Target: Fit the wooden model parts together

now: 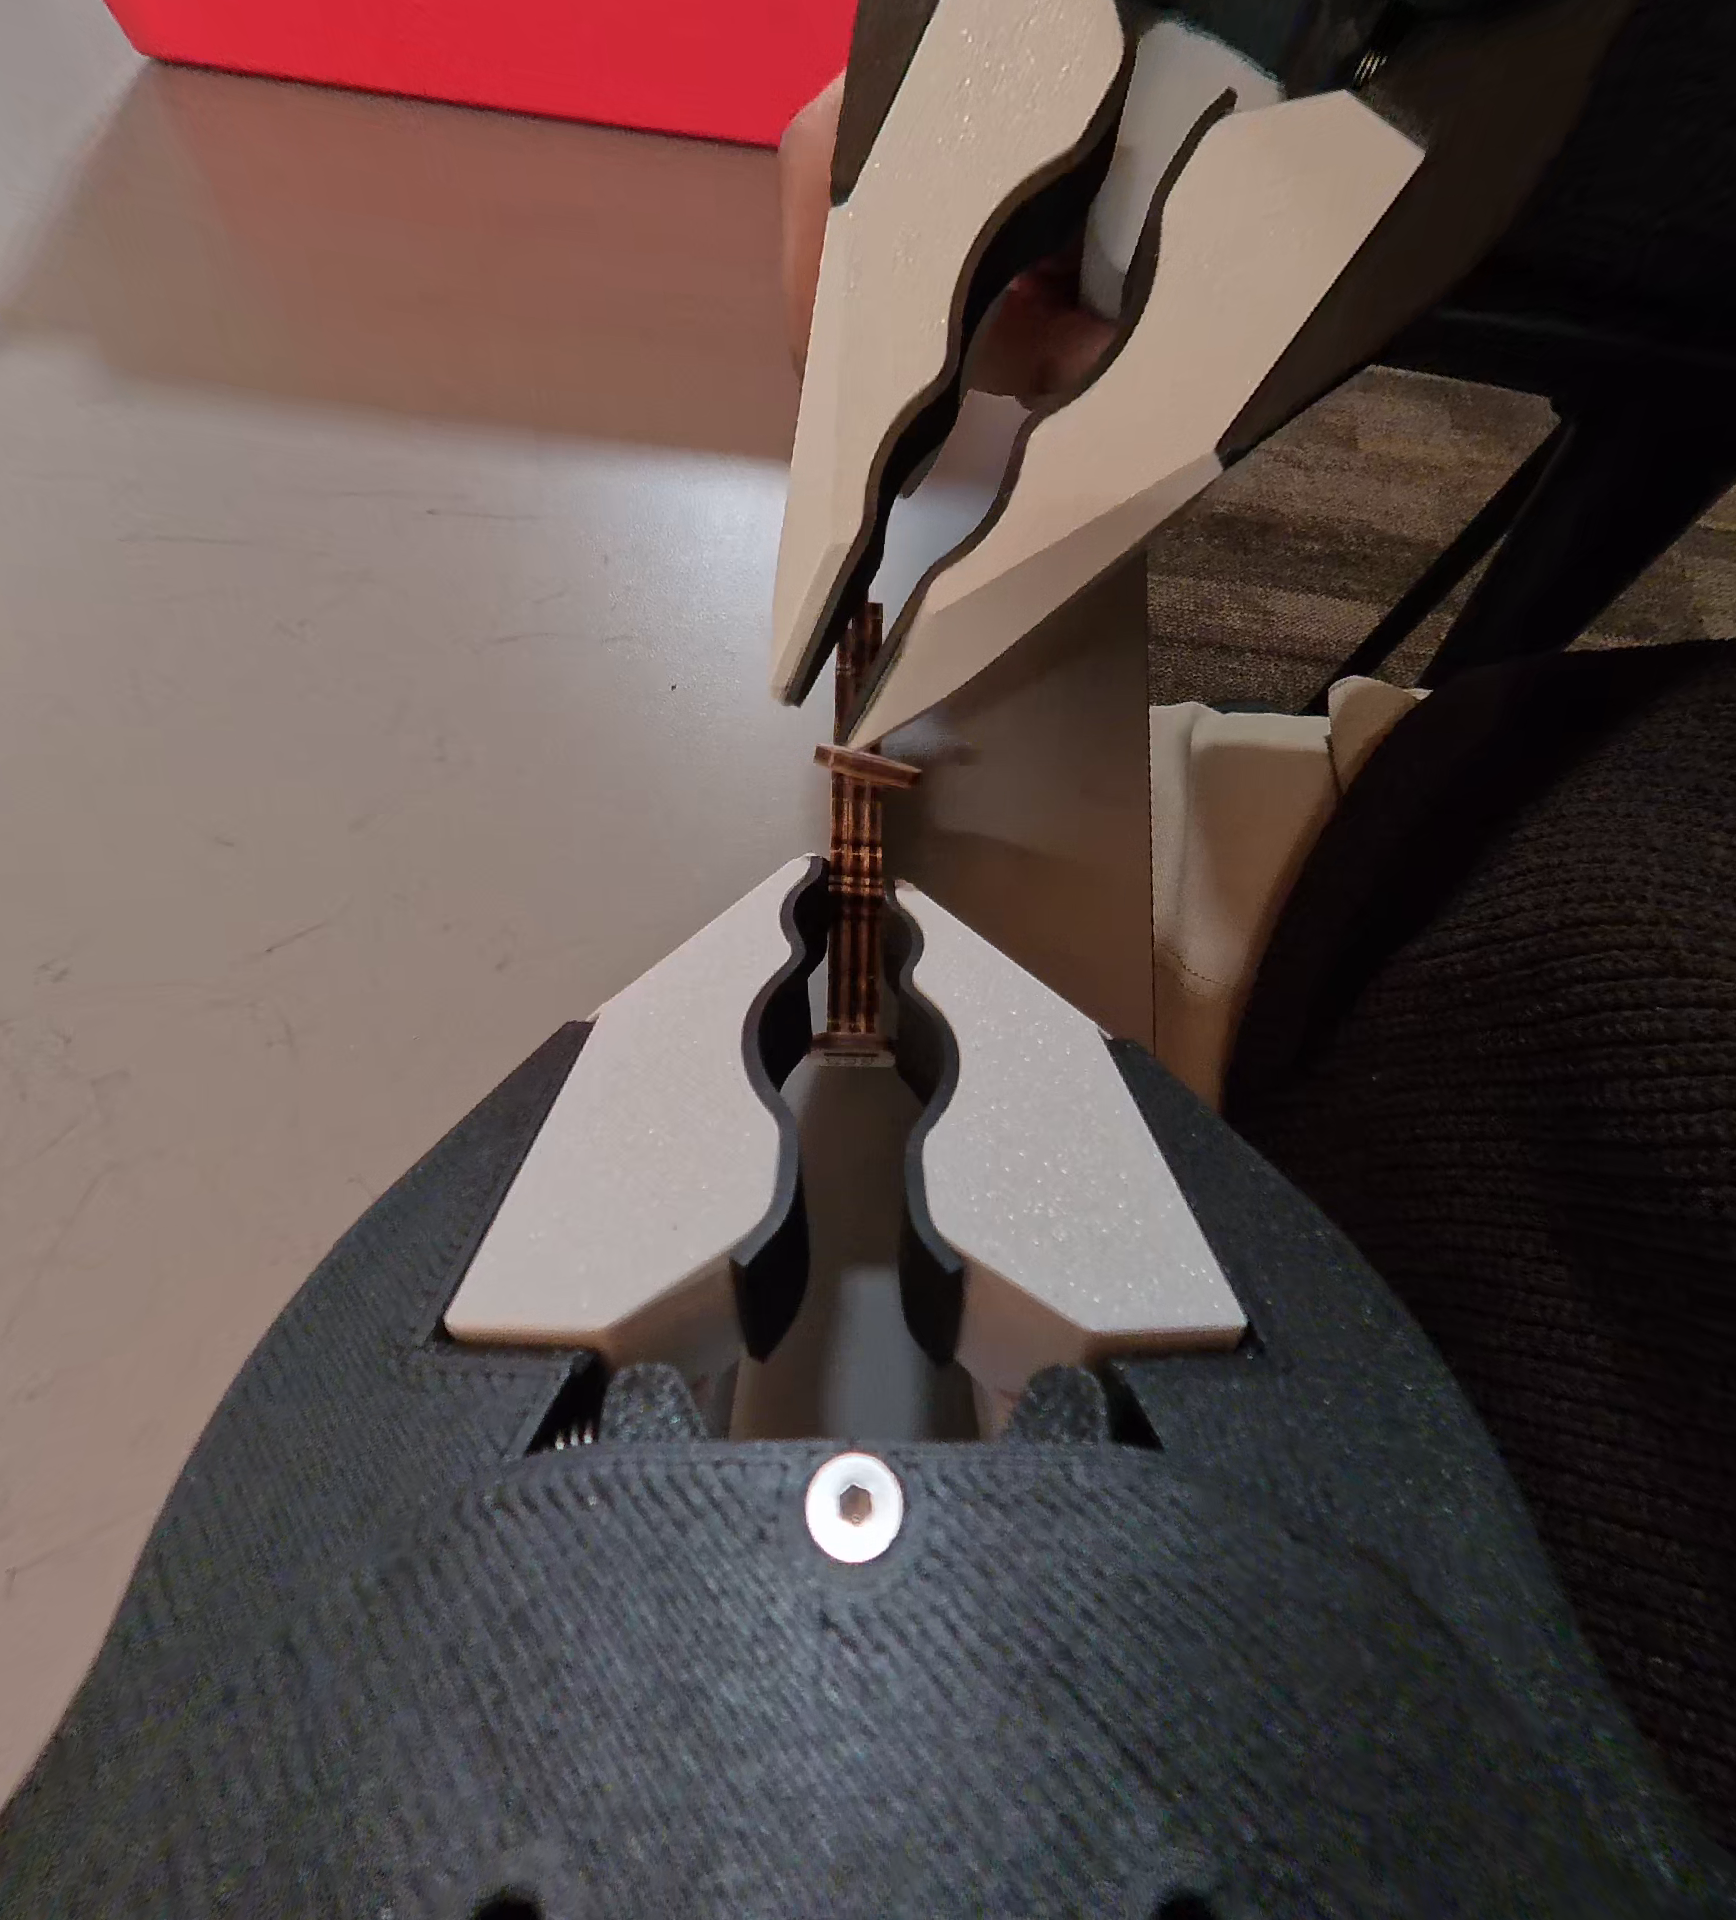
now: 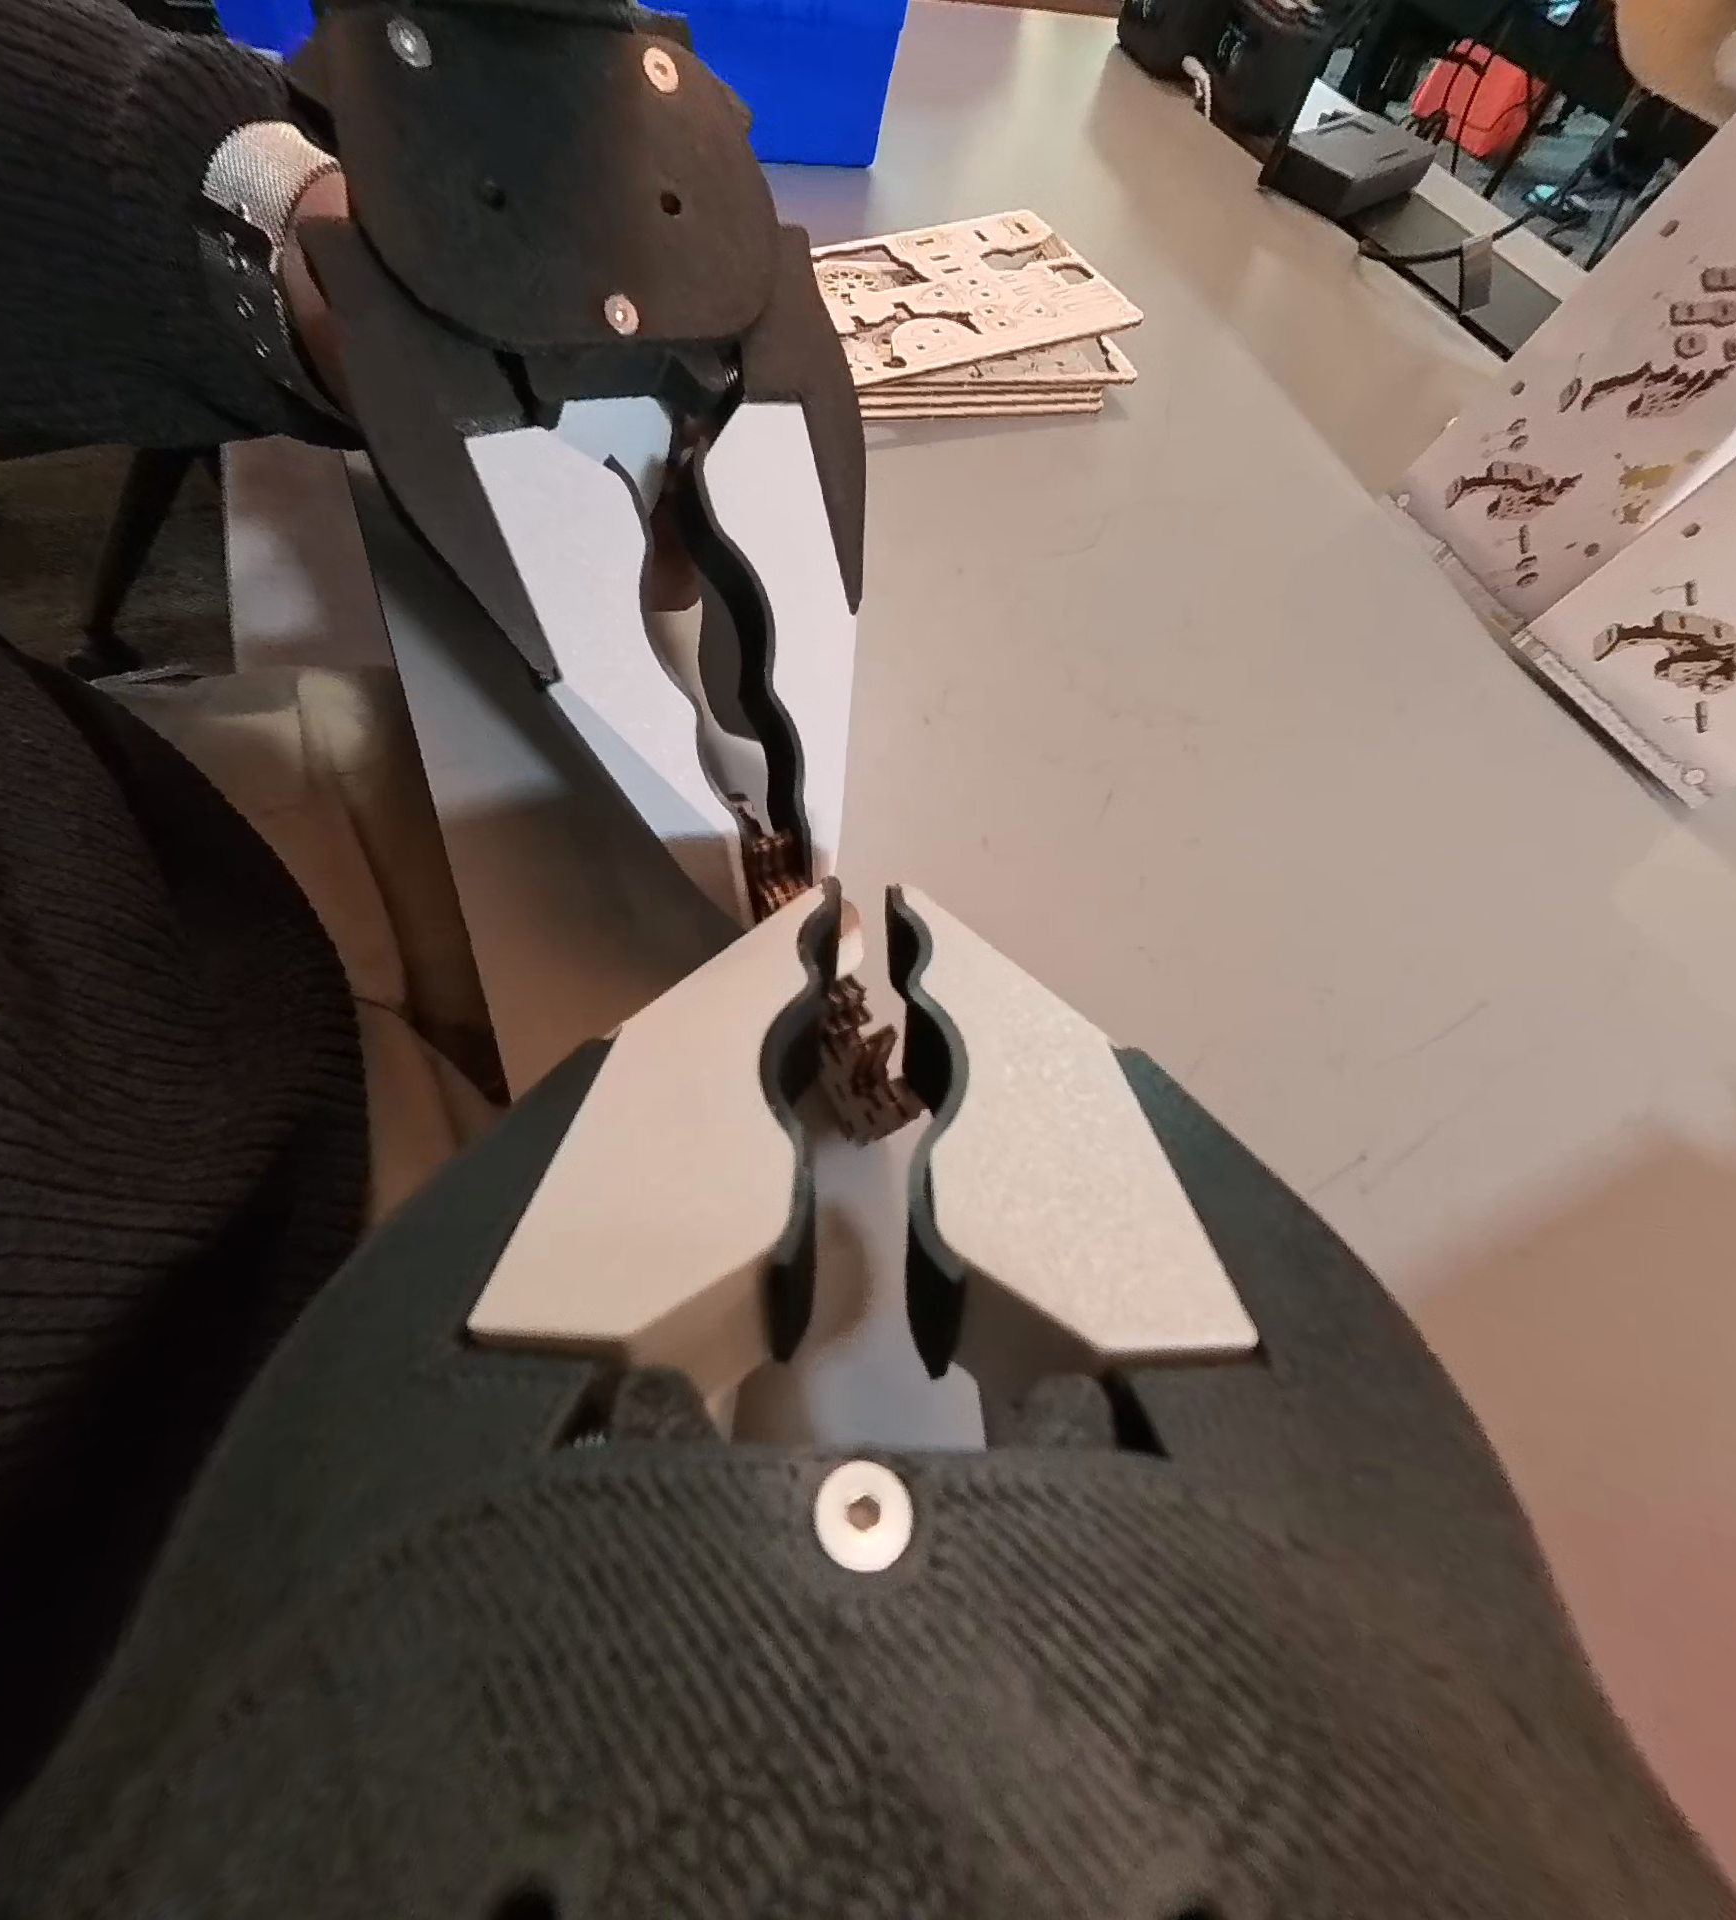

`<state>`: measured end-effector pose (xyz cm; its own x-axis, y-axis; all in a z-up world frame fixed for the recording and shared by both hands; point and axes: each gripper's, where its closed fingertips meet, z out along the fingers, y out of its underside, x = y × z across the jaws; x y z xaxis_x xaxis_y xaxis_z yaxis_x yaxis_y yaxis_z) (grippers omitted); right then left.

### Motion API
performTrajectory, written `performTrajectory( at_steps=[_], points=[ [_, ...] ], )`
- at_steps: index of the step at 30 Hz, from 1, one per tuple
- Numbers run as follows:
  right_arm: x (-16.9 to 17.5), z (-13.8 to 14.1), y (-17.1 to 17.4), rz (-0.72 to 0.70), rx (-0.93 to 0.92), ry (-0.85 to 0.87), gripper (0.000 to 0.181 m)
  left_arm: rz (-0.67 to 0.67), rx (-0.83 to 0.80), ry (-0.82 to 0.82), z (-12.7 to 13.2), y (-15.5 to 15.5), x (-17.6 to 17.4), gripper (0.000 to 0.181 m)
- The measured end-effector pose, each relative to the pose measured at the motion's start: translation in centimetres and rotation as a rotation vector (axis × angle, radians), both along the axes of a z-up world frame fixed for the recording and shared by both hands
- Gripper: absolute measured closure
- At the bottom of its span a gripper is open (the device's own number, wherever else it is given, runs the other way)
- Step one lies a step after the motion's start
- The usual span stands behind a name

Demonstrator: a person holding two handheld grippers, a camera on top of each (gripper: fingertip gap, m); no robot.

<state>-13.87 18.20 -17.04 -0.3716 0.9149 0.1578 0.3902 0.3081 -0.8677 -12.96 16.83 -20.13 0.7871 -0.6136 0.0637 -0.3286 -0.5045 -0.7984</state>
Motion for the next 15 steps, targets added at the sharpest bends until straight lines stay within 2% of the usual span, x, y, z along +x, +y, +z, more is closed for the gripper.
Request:
performTrajectory(
  at_steps=[1, 9, 15],
  points=[
    [0.1, 0.2, 0.0, 0.006, -0.002, 0.008, 0.173, 0.000, 0.000, 0.000, 0.0, 0.0, 0.0, 0.172],
    [0.9, -0.1, -0.4, 0.059, -0.018, -0.018, 0.162, 0.000, 0.000, 0.001, 0.0, 0.0, 0.0, 0.173],
    [1.0, -0.9, -0.6, 0.067, -0.014, -0.049, 0.161, -0.002, 0.002, 0.003, 0.0, 0.0, 0.0, 0.173]
  ],
)
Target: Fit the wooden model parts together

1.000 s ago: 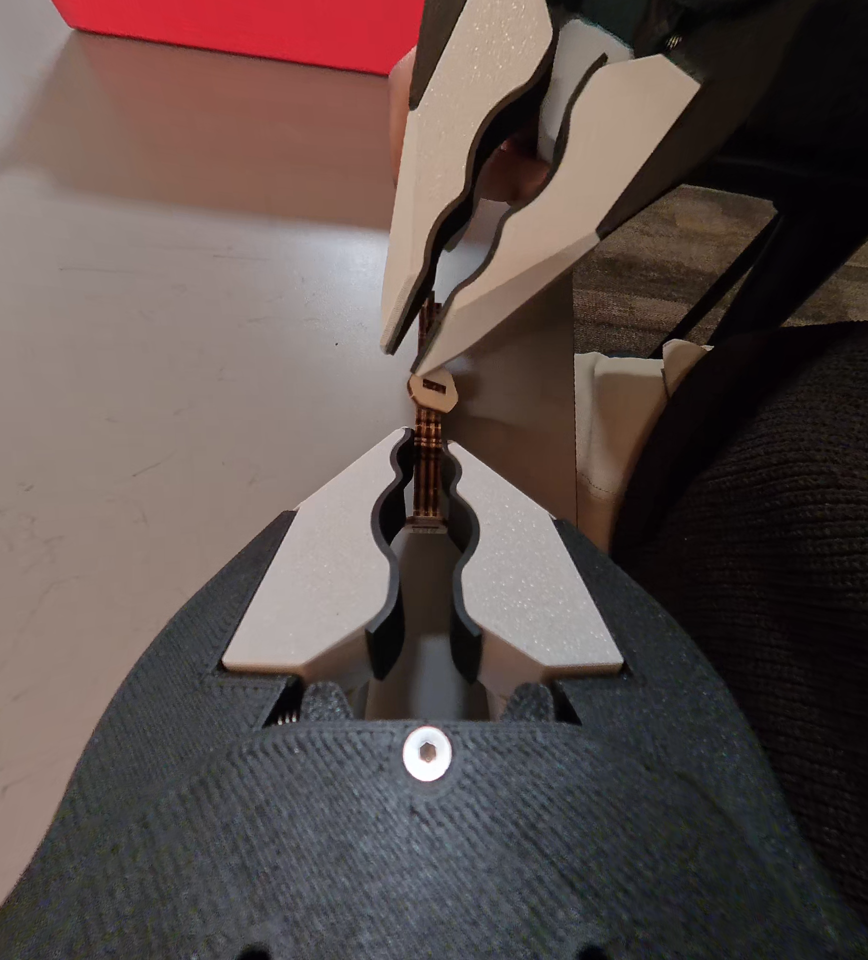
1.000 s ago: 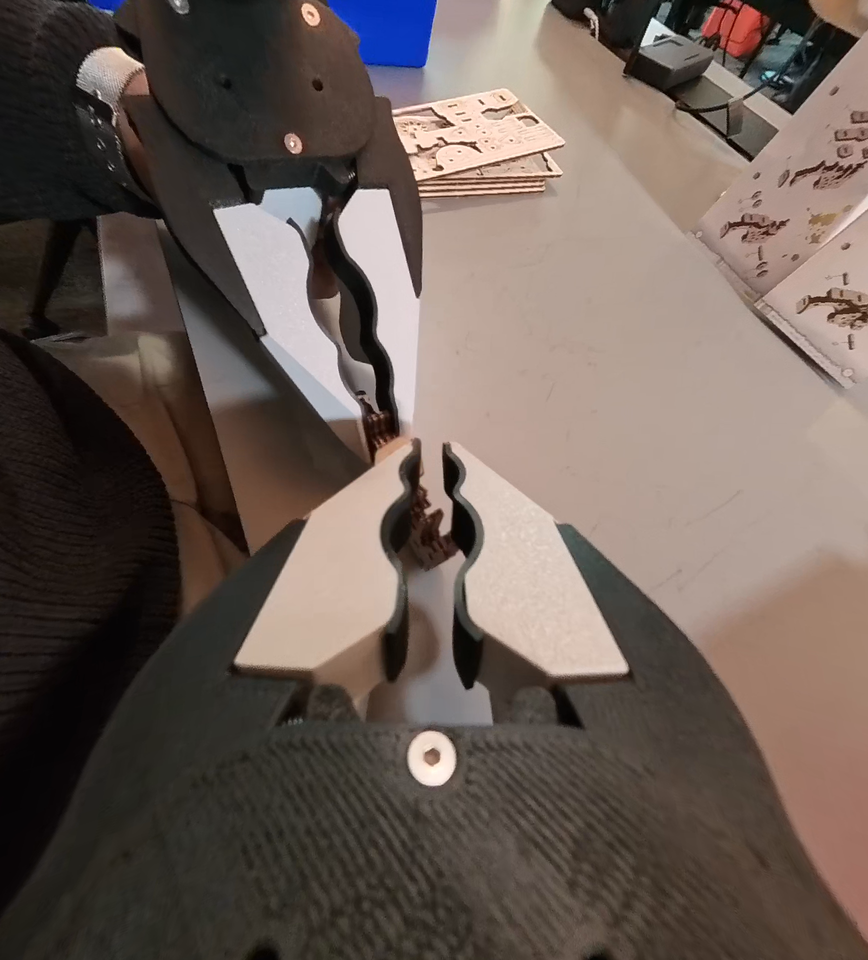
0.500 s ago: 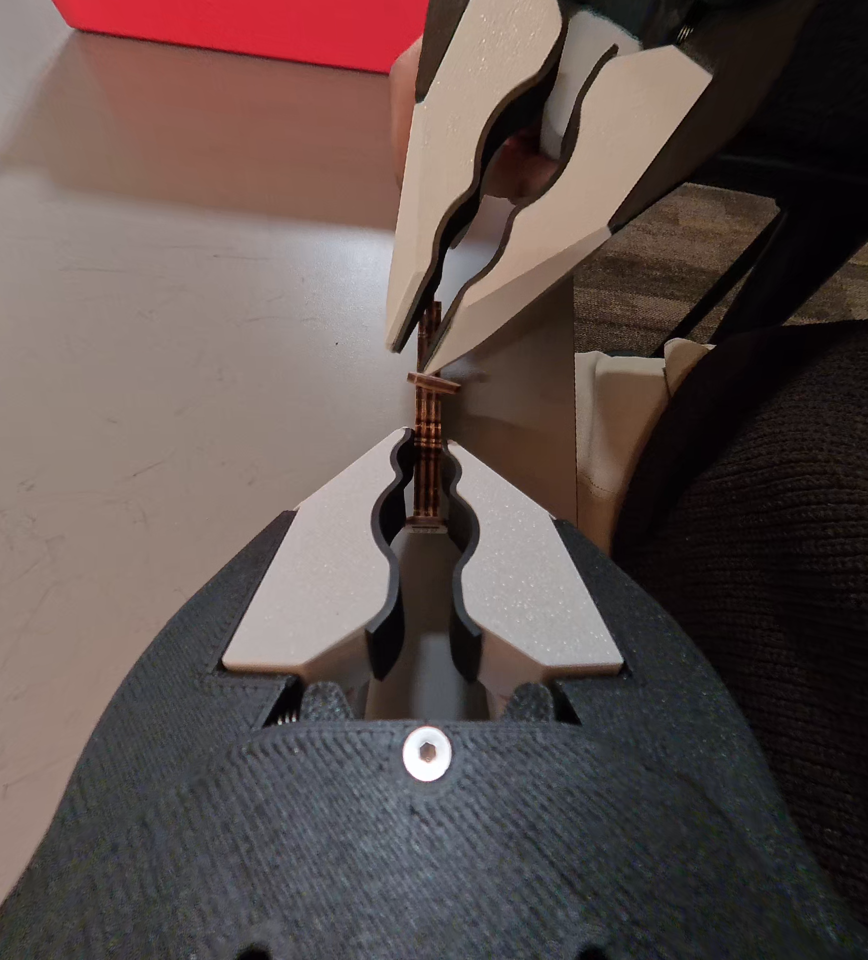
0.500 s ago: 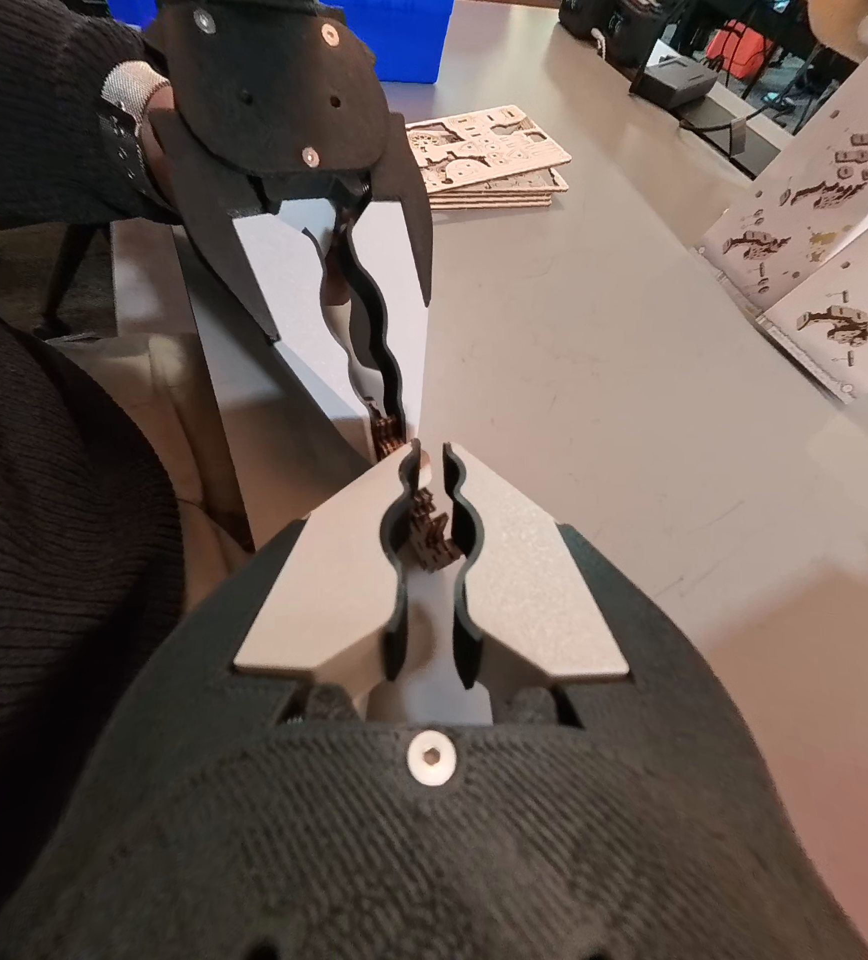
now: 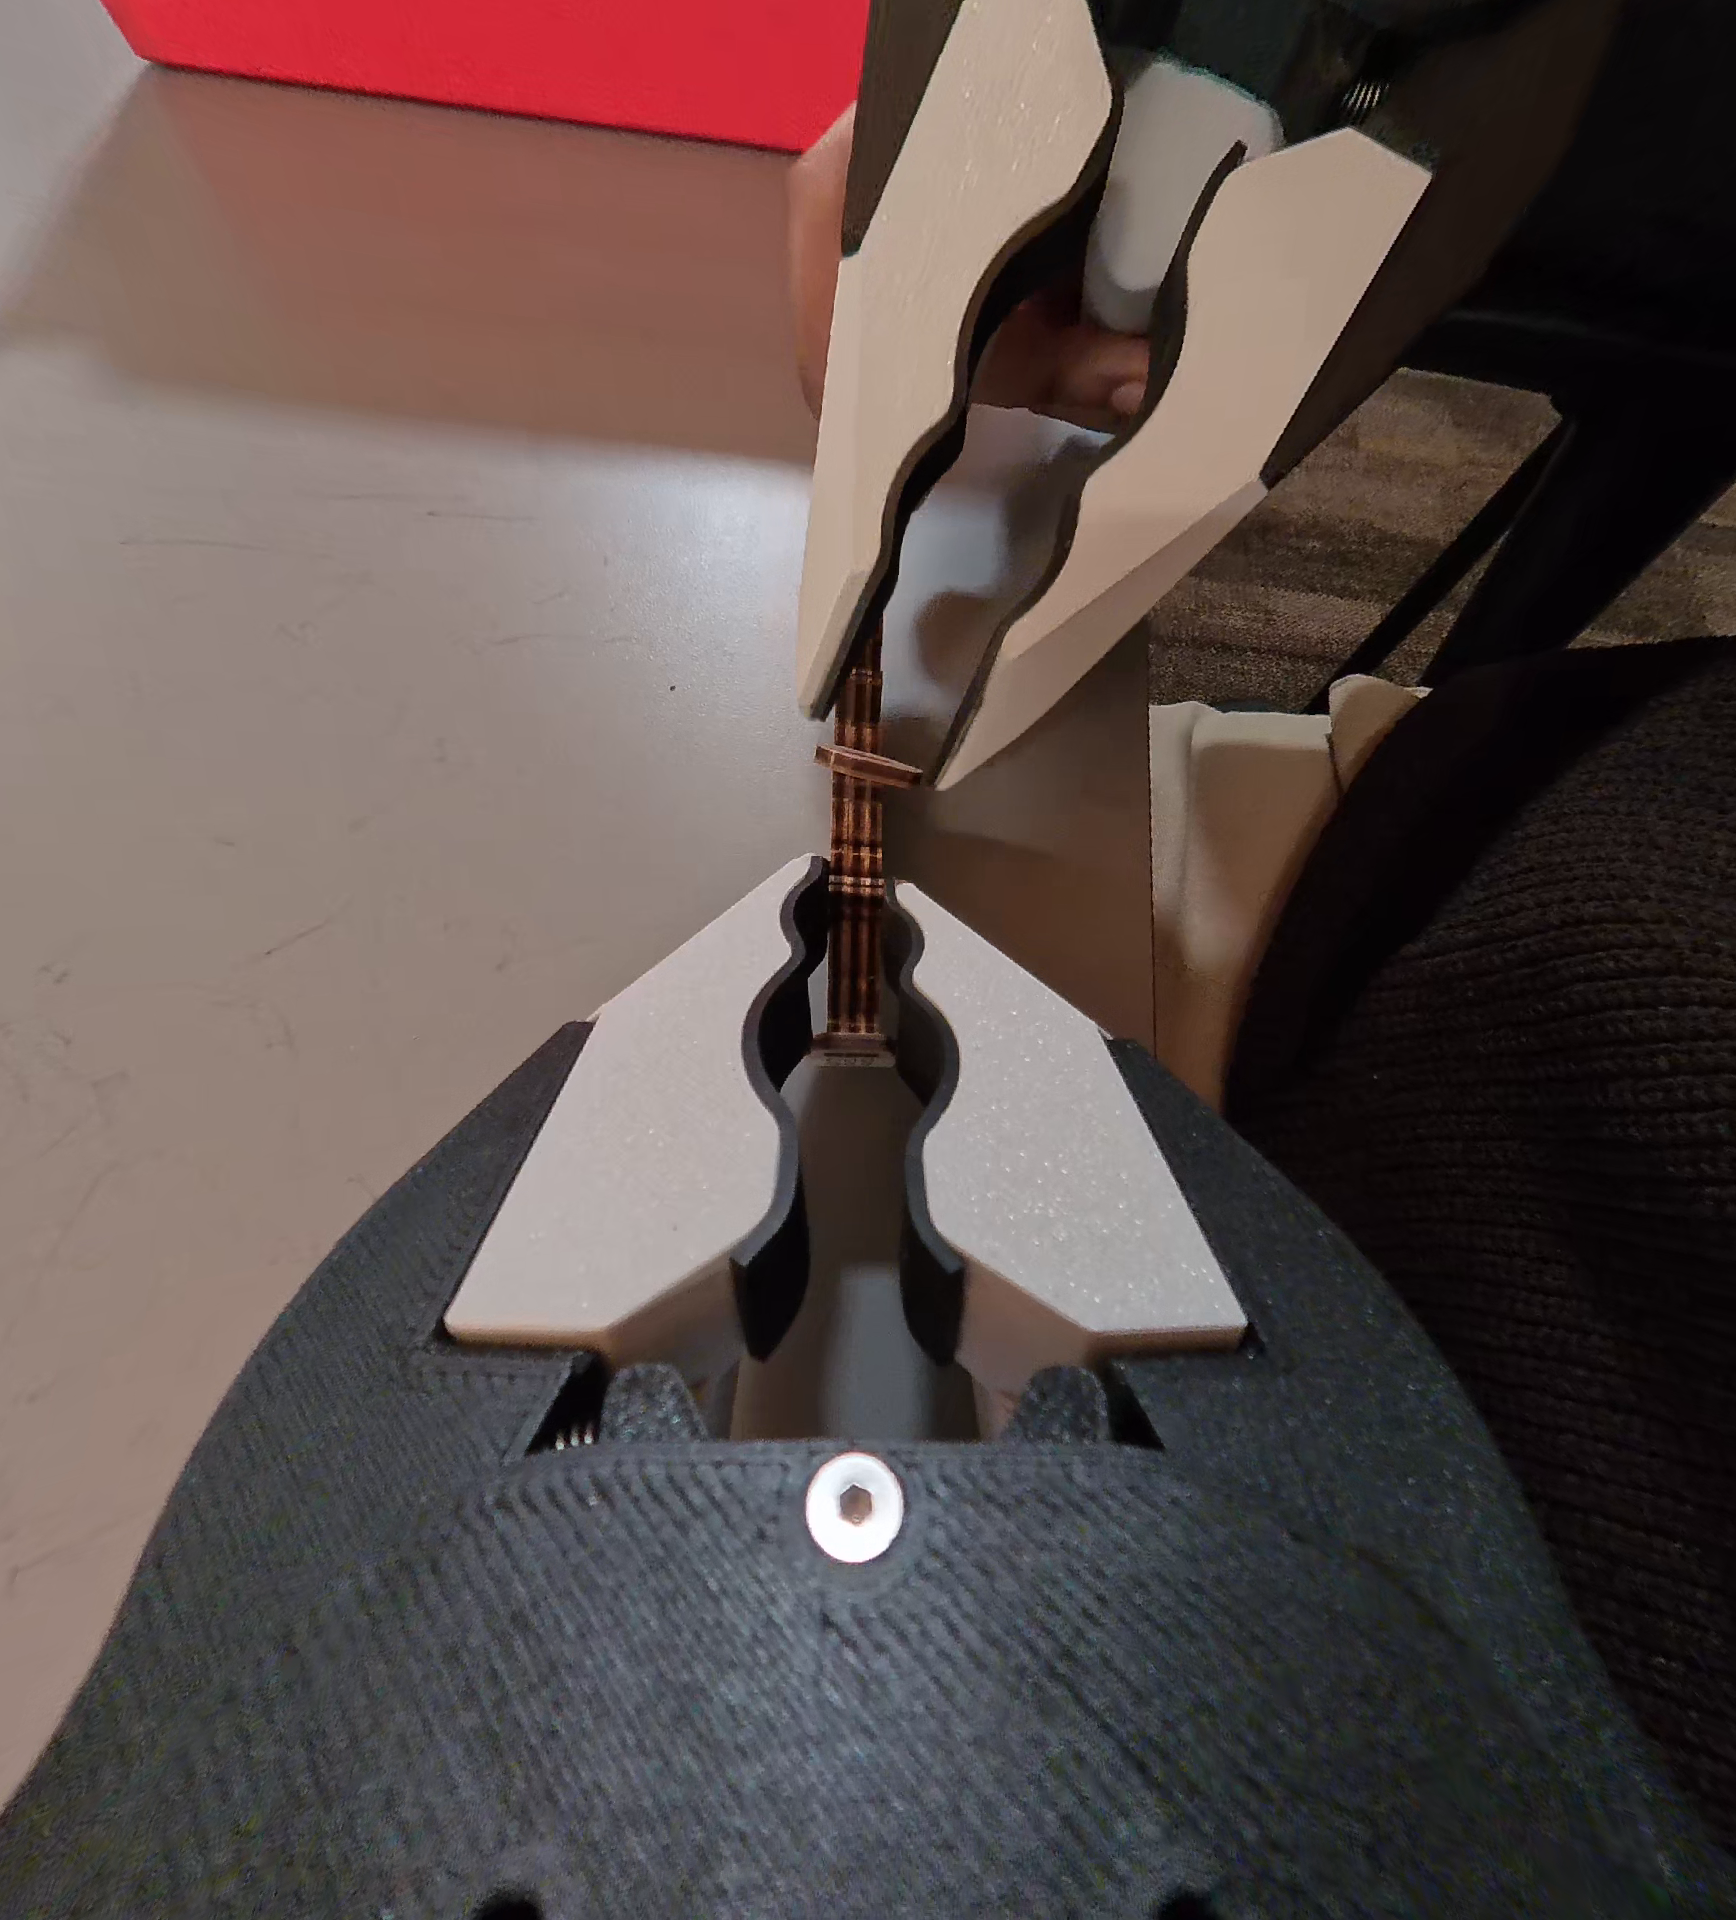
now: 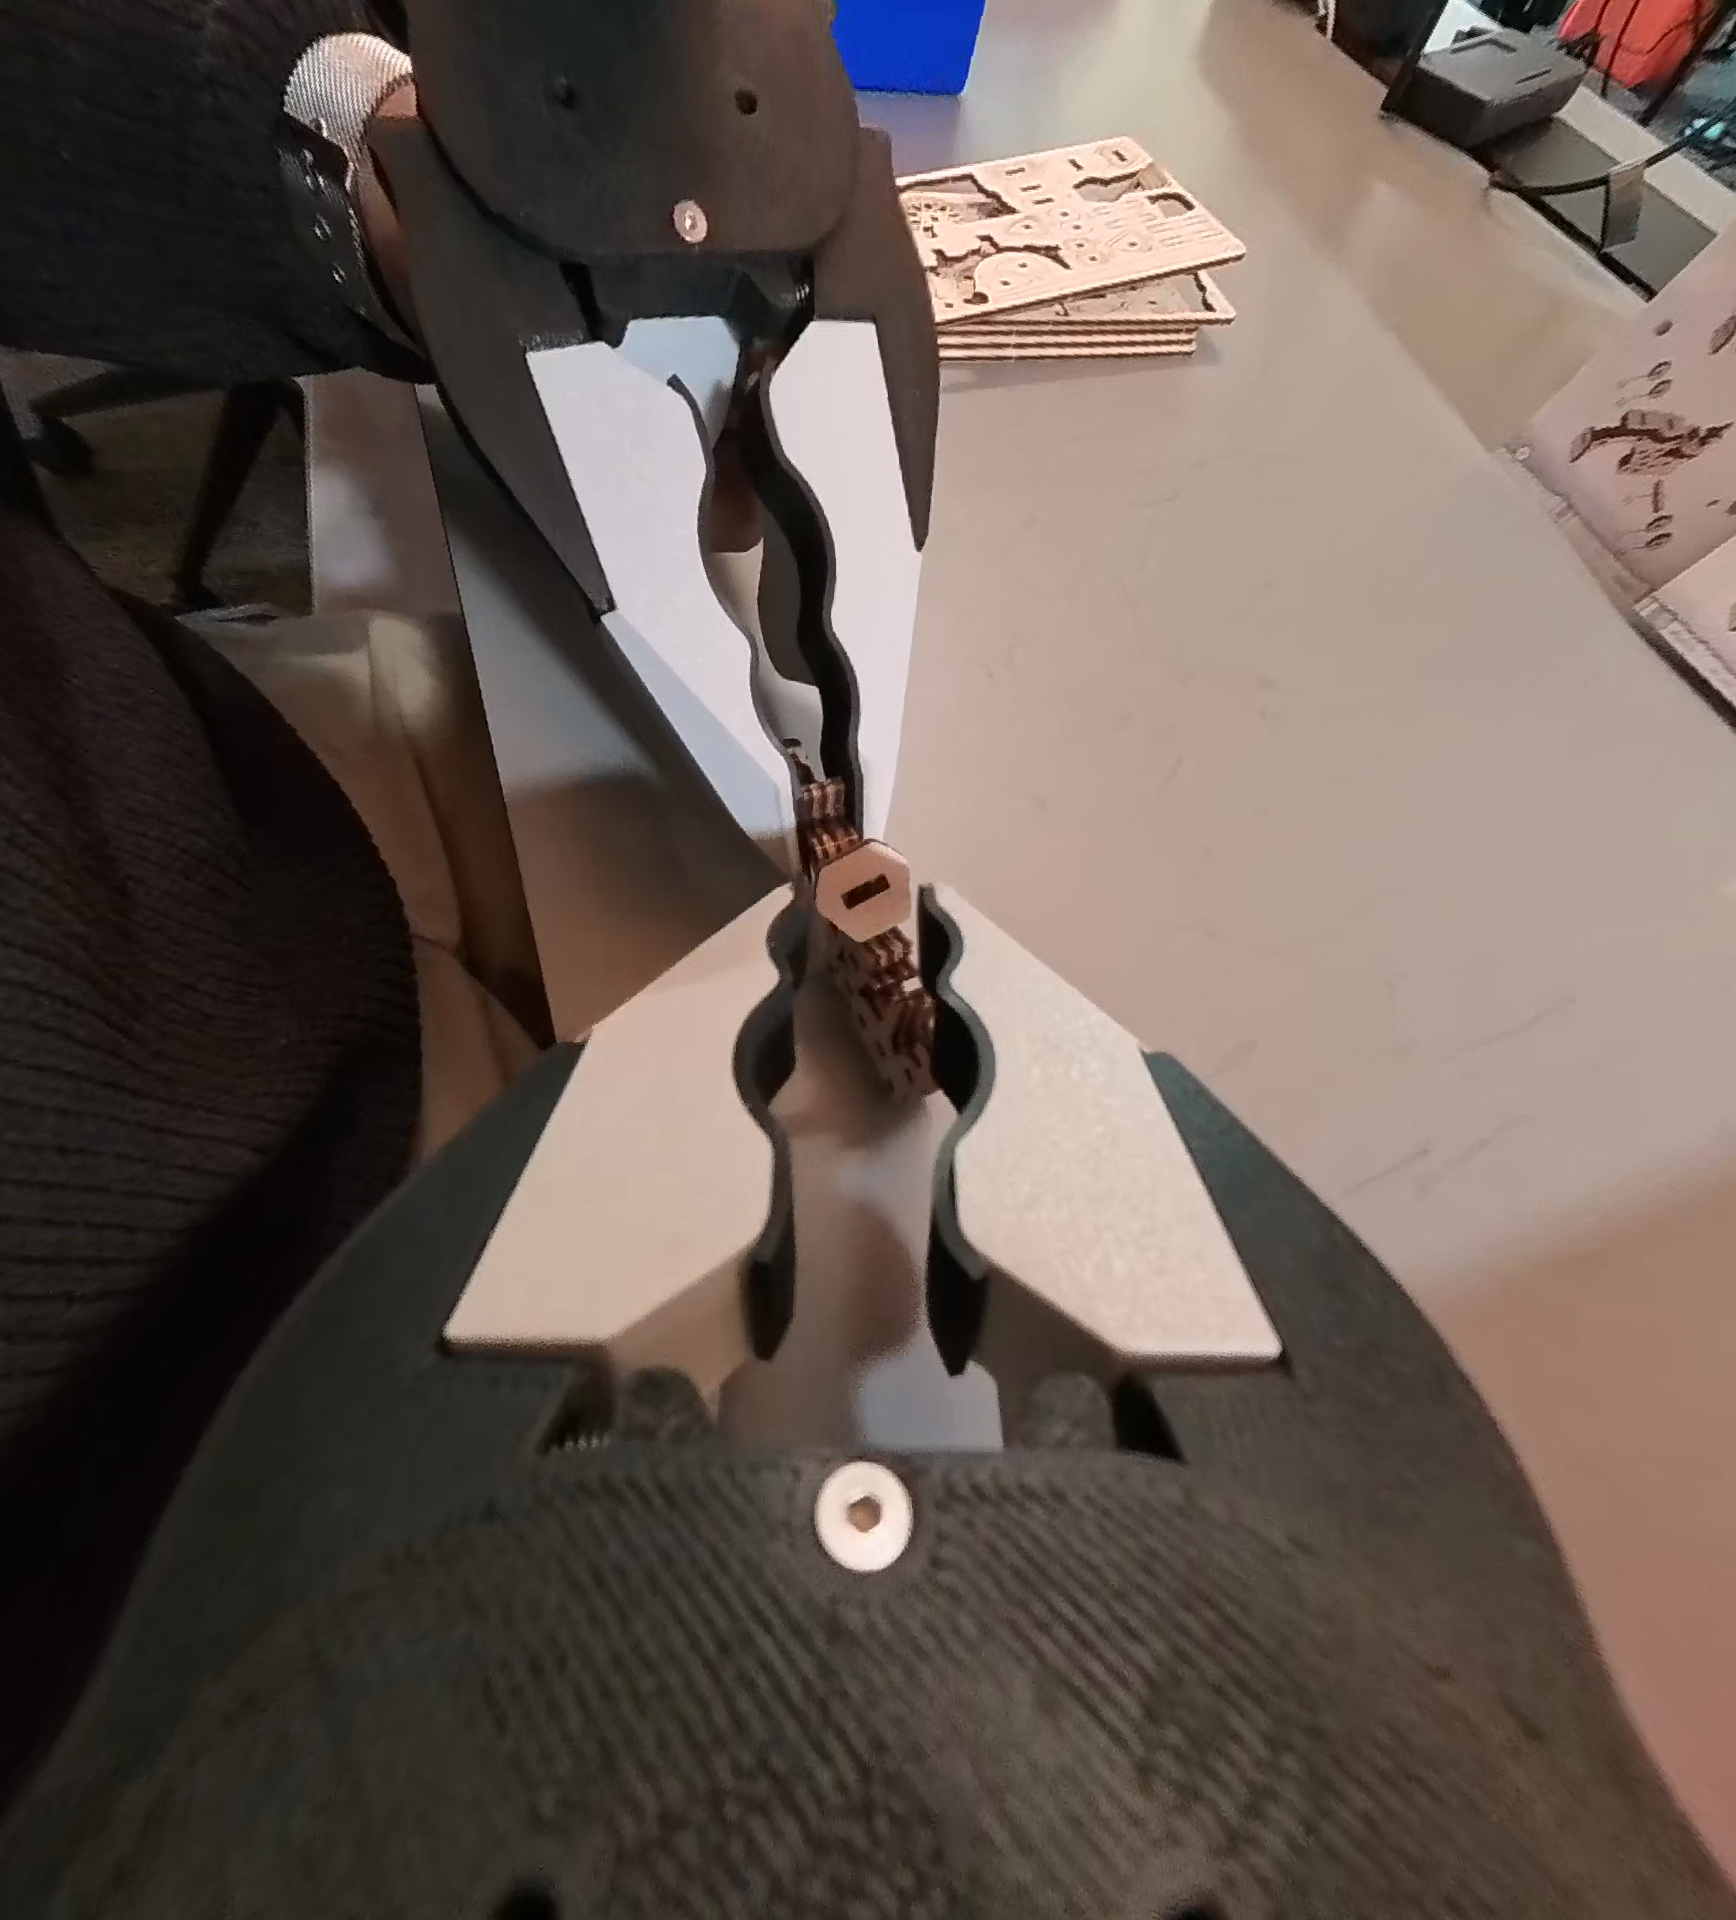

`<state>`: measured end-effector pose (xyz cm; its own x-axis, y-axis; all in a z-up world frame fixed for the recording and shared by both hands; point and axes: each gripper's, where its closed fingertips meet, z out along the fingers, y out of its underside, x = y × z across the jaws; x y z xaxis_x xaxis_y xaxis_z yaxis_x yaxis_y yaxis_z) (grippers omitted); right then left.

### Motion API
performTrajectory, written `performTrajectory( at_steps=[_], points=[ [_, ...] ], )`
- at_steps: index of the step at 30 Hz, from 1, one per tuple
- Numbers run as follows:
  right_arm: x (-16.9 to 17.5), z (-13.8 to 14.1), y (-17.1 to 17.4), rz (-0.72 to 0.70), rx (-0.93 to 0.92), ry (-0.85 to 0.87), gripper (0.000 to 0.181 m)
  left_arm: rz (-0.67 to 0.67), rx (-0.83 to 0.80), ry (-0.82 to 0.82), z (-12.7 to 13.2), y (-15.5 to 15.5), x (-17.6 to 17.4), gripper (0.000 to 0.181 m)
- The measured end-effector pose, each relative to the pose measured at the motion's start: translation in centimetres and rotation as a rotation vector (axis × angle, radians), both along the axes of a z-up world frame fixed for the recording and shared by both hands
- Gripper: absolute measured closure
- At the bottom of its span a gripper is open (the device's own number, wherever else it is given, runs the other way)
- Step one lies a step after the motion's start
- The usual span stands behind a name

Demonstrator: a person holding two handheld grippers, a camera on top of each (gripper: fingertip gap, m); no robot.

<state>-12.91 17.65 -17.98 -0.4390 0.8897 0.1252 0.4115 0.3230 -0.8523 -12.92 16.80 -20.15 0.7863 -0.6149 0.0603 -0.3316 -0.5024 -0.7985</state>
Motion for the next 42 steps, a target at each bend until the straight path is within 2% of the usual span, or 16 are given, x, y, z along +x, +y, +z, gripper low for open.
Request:
performTrajectory(
  at_steps=[10, 29, 42],
  points=[
    [-0.5, 0.2, -0.3, -0.010, 0.005, 0.024, 0.168, -0.003, 0.003, 0.006, 0.0, 0.0, 0.1, 0.173],
    [-0.7, 0.4, -0.2, -0.022, 0.025, 0.045, 0.169, 0.004, -0.001, 0.016, -0.2, 0.1, 0.0, 0.170],
    [-1.2, 2.7, 2.3, -0.131, -0.011, 0.153, 0.168, 0.020, 0.018, -0.041, 0.6, 0.2, -0.5, 0.160]
  ],
)
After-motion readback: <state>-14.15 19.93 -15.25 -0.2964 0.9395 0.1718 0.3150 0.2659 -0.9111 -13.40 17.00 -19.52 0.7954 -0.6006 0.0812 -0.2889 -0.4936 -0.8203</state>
